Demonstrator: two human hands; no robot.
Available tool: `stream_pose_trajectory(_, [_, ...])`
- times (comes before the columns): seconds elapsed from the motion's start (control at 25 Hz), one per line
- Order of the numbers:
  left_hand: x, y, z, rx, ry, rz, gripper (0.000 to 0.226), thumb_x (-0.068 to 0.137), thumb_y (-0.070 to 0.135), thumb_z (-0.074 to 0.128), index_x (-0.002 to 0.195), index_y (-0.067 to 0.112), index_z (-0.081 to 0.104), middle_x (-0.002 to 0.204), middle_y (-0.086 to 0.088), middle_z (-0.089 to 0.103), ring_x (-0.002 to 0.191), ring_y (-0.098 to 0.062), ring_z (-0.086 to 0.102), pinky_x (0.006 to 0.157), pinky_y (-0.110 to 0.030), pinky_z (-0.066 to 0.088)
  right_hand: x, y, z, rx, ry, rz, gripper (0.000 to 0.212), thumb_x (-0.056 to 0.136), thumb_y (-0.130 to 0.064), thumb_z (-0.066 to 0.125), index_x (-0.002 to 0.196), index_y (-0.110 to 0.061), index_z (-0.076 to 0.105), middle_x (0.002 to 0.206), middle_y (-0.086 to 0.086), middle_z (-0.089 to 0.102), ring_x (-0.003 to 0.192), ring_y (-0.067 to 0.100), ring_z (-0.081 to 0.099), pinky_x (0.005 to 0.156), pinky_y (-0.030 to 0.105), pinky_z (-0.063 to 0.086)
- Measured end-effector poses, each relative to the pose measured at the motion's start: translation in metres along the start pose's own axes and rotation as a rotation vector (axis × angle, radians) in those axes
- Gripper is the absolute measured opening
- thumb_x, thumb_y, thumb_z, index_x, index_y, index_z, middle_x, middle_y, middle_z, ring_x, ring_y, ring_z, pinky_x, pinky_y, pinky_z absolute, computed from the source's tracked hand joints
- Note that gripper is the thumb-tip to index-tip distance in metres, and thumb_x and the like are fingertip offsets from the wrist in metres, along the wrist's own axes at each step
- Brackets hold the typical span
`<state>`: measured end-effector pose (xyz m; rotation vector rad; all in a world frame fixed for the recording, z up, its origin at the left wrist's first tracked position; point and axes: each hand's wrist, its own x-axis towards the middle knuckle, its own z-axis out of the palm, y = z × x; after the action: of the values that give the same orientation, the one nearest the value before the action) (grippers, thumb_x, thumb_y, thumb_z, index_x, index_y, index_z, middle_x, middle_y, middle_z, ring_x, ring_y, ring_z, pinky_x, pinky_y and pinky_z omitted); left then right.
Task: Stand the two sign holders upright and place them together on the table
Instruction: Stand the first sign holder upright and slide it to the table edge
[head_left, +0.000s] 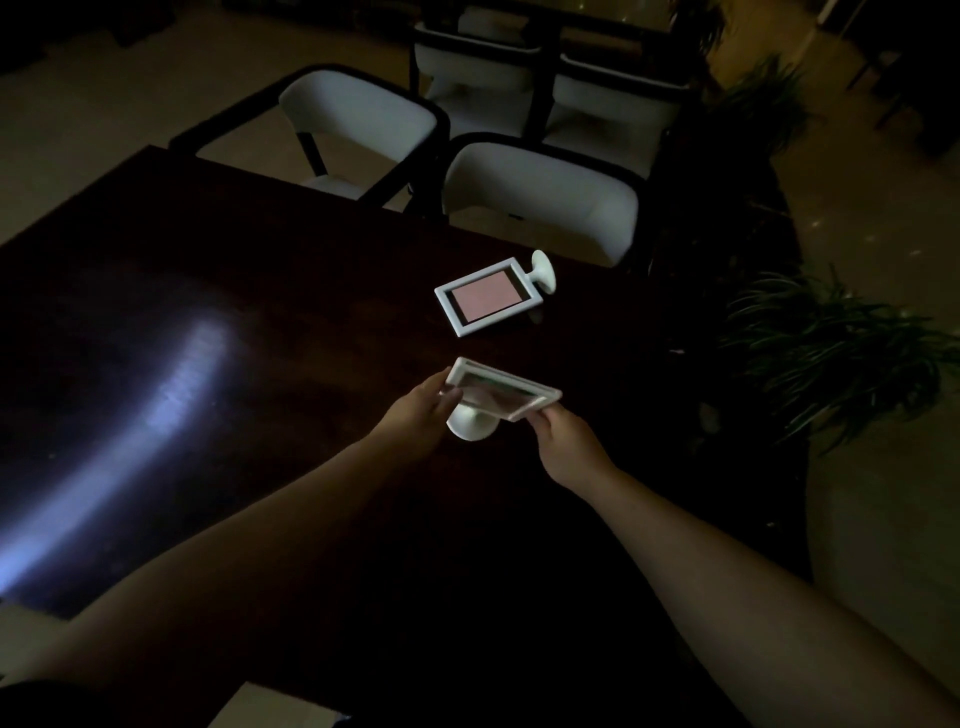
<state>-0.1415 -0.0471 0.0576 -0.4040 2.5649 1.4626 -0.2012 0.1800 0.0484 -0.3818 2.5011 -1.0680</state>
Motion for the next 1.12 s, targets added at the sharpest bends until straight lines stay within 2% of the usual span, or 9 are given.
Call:
stream_pose_trajectory(0.08, [0.005, 0.003, 0.003, -0.025, 0.015, 0.014, 0.048, 0.101, 0.044, 0.043, 0.147, 0.03, 0.036, 0.137, -0.004, 0.059, 0.113, -0.023, 0.059, 0.077, -0.031, 0.046, 0.007, -0.002, 0.0, -0.001, 0.035, 0.0, 0.034, 0.106, -0.036, 0.039, 0.133, -0.023, 0.055, 0.11, 0.006, 0.068, 0.102, 0.028, 0.064, 0.08, 0.035, 0.048])
stream_pose_trajectory(0.2, [0.01, 0.005, 0.009, -0.038, 0.029, 0.034, 0.059, 0.1, 0.044, 0.045, 0.153, 0.032, 0.021, 0.15, -0.005, 0.047, 0.129, -0.024, 0.051, 0.097, -0.043, 0.047, 0.015, -0.006, 0.004, -0.043, 0.12, -0.03, 0.035, 0.106, -0.032, 0.04, 0.138, -0.023, 0.05, 0.112, 0.011, 0.069, 0.1, 0.031, 0.065, 0.079, 0.039, 0.052])
stream_pose_trajectory(0.32, [0.012, 0.002, 0.012, -0.039, 0.041, 0.022, 0.069, 0.099, 0.042, 0.049, 0.155, 0.036, 0.008, 0.156, -0.003, 0.039, 0.136, -0.024, 0.044, 0.105, -0.054, 0.044, 0.021, -0.01, 0.011, -0.043, 0.164, -0.025, 0.032, 0.105, -0.03, 0.042, 0.135, -0.022, 0.049, 0.113, 0.011, 0.07, 0.101, 0.032, 0.066, 0.076, 0.036, 0.05])
stream_pose_trajectory(0.48, [0.013, -0.006, 0.014, -0.032, 0.05, 0.034, 0.084, 0.094, 0.028, 0.057, 0.155, 0.037, -0.001, 0.158, -0.001, 0.034, 0.14, -0.021, 0.039, 0.108, -0.048, 0.042, 0.025, -0.015, 0.02, -0.011, 0.19, -0.036, 0.029, 0.104, -0.028, 0.044, 0.132, -0.023, 0.048, 0.115, 0.008, 0.069, 0.102, 0.029, 0.066, 0.07, 0.027, 0.041])
stream_pose_trajectory(0.56, [0.011, -0.012, 0.017, 0.056, 0.076, 0.014, 0.089, 0.091, 0.03, 0.061, 0.155, 0.035, -0.001, 0.161, -0.002, 0.027, 0.142, -0.022, 0.035, 0.105, -0.046, 0.043, 0.024, -0.014, 0.024, 0.004, 0.184, -0.033, 0.034, 0.103, -0.03, 0.047, 0.136, -0.023, 0.045, 0.12, 0.006, 0.067, 0.107, 0.028, 0.065, 0.07, 0.025, 0.041])
stream_pose_trajectory(0.68, [0.003, -0.028, 0.025, 0.315, 0.125, -0.026, 0.094, 0.089, 0.045, 0.062, 0.156, 0.023, 0.001, 0.164, -0.006, 0.017, 0.149, -0.026, 0.018, 0.114, -0.05, 0.033, 0.016, -0.006, 0.03, -0.068, 0.135, 0.005, 0.057, 0.1, -0.033, 0.052, 0.152, -0.023, 0.03, 0.146, 0.005, 0.051, 0.129, 0.025, 0.052, 0.09, 0.034, 0.048])
stream_pose_trajectory(0.8, [-0.007, -0.045, 0.036, 0.538, 0.089, -0.039, 0.095, 0.088, 0.056, 0.056, 0.156, 0.022, -0.001, 0.166, -0.006, 0.007, 0.151, -0.028, -0.003, 0.119, -0.055, 0.015, 0.007, 0.003, 0.038, -0.222, 0.065, 0.036, 0.07, 0.1, -0.035, 0.054, 0.156, -0.016, 0.018, 0.162, 0.01, 0.025, 0.147, 0.025, 0.025, 0.112, 0.04, 0.035])
stream_pose_trajectory(0.92, [-0.013, -0.055, 0.043, 0.709, 0.024, -0.007, 0.093, 0.088, 0.064, 0.045, 0.155, 0.026, -0.007, 0.166, -0.003, -0.004, 0.149, -0.029, -0.017, 0.118, -0.061, 0.004, 0.001, 0.007, 0.046, -0.344, 0.014, 0.04, 0.075, 0.1, -0.041, 0.05, 0.158, -0.015, 0.01, 0.166, 0.011, 0.009, 0.151, 0.024, 0.009, 0.117, 0.039, 0.023])
stream_pose_trajectory(1.12, [-0.015, -0.06, 0.052, 0.863, -0.039, 0.077, 0.087, 0.089, 0.066, 0.034, 0.155, 0.027, -0.006, 0.166, -0.003, -0.007, 0.148, -0.031, -0.021, 0.116, -0.067, 0.004, -0.002, 0.016, 0.057, -0.521, -0.06, 0.001, 0.072, 0.103, -0.043, 0.041, 0.157, -0.013, 0.005, 0.167, 0.009, 0.002, 0.152, 0.027, 0.001, 0.12, 0.04, 0.013])
